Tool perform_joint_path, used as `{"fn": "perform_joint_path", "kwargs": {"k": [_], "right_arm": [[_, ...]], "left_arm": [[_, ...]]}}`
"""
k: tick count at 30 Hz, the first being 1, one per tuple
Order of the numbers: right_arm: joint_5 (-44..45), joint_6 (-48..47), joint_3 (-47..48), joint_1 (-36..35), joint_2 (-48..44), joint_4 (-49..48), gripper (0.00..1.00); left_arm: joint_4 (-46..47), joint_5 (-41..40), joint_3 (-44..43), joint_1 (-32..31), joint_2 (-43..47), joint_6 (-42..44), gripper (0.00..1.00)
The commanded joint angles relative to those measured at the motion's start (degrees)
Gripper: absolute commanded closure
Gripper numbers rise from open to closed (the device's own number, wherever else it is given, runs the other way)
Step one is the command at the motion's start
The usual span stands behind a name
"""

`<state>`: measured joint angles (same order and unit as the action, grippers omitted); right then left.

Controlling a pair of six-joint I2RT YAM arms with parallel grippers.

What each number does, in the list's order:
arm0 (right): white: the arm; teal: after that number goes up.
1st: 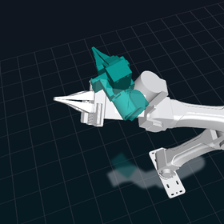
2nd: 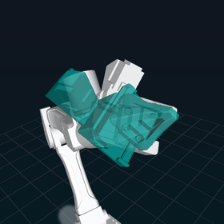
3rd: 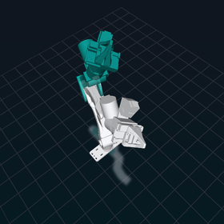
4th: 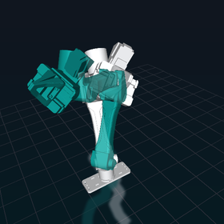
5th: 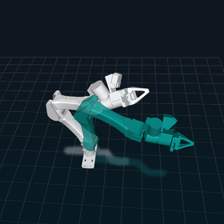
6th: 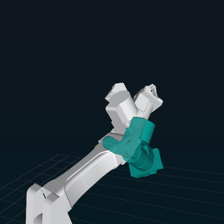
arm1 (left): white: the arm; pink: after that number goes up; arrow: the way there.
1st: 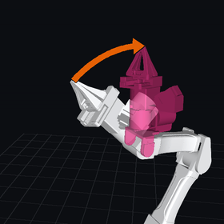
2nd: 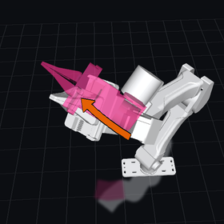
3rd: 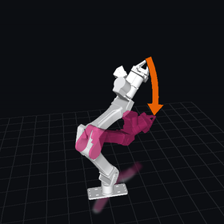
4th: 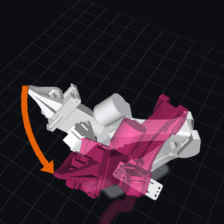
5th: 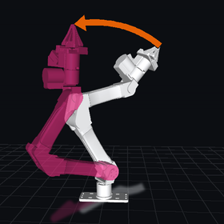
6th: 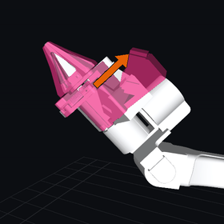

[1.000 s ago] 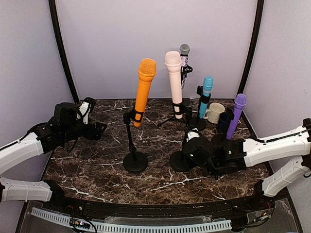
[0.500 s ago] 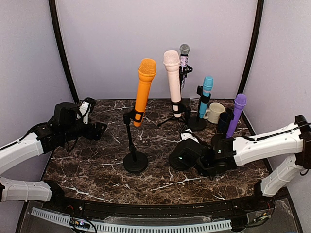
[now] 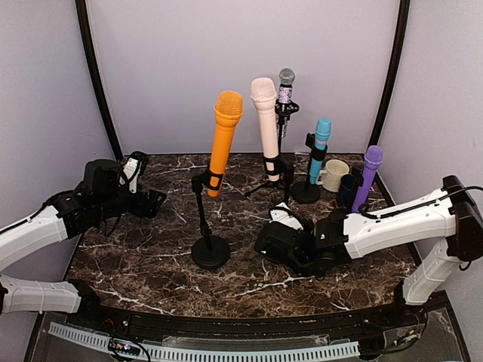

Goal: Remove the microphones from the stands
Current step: Unscrew the knob on the stand of the microphone stand.

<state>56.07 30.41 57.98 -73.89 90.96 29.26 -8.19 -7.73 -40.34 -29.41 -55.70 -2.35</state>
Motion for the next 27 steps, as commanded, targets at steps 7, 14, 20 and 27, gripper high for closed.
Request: {"fn": "perform_joint_path", "kwargs": {"k": [7, 14, 20, 27], "right_arm": [[-6.54, -1.18, 0.55, -1.37, 6.66, 7.83, 0.98], [-9.83, -1.89, -1.81, -1.91, 0.88, 2.65, 0.57], [-17.30, -4.02, -7.16, -2.22, -10.46, -5.11, 0.27], [-26.67, 2.27, -18.19, -1.01, -24.80, -14.08, 0.17]], "left_arm": [[0.89, 0.55, 0.08, 0.40, 0.34, -0.18, 0.11], [0.80, 0.52, 0.08, 0.40, 0.49, -0.19, 0.11], [0.81, 0.54, 0.04, 0.40, 0.25, -0.23, 0.12], [0.63, 0.11, 0.03, 0.48, 0.34, -0.31, 0.11]]}}
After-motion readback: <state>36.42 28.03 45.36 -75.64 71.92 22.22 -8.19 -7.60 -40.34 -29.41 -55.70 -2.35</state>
